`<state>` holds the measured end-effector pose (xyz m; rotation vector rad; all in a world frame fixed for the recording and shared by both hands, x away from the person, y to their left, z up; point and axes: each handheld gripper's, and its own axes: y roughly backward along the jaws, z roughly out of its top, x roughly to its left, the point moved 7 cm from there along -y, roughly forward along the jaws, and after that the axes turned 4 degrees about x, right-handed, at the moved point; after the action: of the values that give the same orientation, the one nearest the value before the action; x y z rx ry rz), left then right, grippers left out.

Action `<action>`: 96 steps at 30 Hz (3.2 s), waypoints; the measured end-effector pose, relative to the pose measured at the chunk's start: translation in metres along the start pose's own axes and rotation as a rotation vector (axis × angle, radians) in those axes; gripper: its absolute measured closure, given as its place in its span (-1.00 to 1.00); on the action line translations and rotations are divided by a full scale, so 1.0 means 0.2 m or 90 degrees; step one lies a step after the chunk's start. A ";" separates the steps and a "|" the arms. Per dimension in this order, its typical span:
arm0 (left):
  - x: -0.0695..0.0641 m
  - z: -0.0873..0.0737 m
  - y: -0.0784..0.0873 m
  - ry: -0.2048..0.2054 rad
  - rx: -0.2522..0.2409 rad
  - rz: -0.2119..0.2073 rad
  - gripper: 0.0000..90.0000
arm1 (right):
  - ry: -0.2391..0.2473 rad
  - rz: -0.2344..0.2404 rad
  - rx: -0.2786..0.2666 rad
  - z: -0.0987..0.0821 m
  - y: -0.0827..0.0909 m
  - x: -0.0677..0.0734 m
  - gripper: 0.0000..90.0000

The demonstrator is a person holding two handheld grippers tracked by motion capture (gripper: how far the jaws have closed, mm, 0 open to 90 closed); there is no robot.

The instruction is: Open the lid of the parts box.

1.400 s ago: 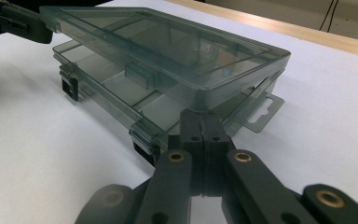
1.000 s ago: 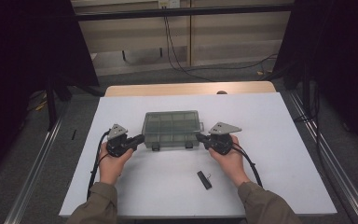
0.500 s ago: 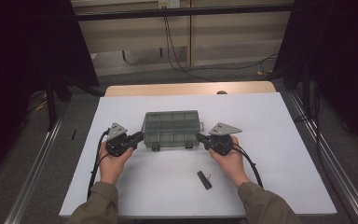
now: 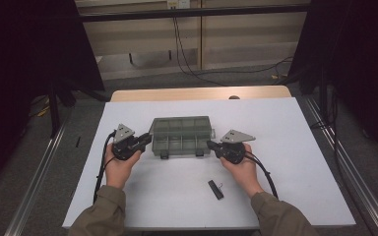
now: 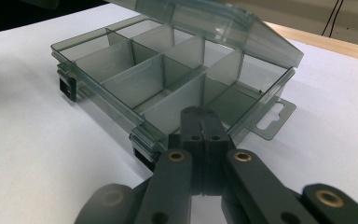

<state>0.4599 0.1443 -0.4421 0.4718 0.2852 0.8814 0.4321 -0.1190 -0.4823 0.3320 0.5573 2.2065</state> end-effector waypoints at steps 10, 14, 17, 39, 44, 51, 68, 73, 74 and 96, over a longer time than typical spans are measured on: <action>0.03 0.07 -0.01 0.014 -0.010 -0.003 0.80 | -0.001 0.000 -0.002 0.00 0.00 0.00 1.00; 0.04 0.10 -0.01 0.016 -0.008 -0.003 0.80 | -0.002 0.000 -0.003 0.00 0.00 0.00 1.00; 0.04 0.12 -0.02 0.017 -0.010 -0.005 0.80 | -0.001 -0.001 -0.003 0.00 0.00 0.00 1.00; 0.12 0.25 -0.08 0.032 0.001 0.003 0.80 | 0.005 -0.002 -0.005 0.00 0.00 0.00 1.00; 0.12 0.28 -0.09 0.028 0.004 0.012 0.80 | 0.011 -0.007 -0.006 0.00 0.00 0.00 1.00; 0.14 0.31 -0.11 0.022 0.011 0.016 0.80 | 0.015 -0.009 -0.007 0.00 0.00 0.00 1.00; 0.17 0.36 -0.14 0.038 0.008 0.012 0.80 | 0.018 -0.010 -0.008 0.00 -0.01 0.01 1.00; 0.19 0.37 -0.16 0.048 0.004 0.008 0.81 | 0.022 -0.012 -0.008 0.00 -0.01 0.01 1.00; 0.19 0.37 -0.16 0.047 0.005 0.010 0.81 | 0.021 -0.011 -0.009 0.00 -0.01 0.01 1.00; 0.21 0.40 -0.21 0.055 0.008 0.022 0.81 | 0.024 -0.014 -0.012 0.00 -0.01 0.01 1.00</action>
<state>0.5473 0.1337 -0.3970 0.4518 0.3620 0.9348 0.4320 -0.1174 -0.4836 0.2733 0.5585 2.1988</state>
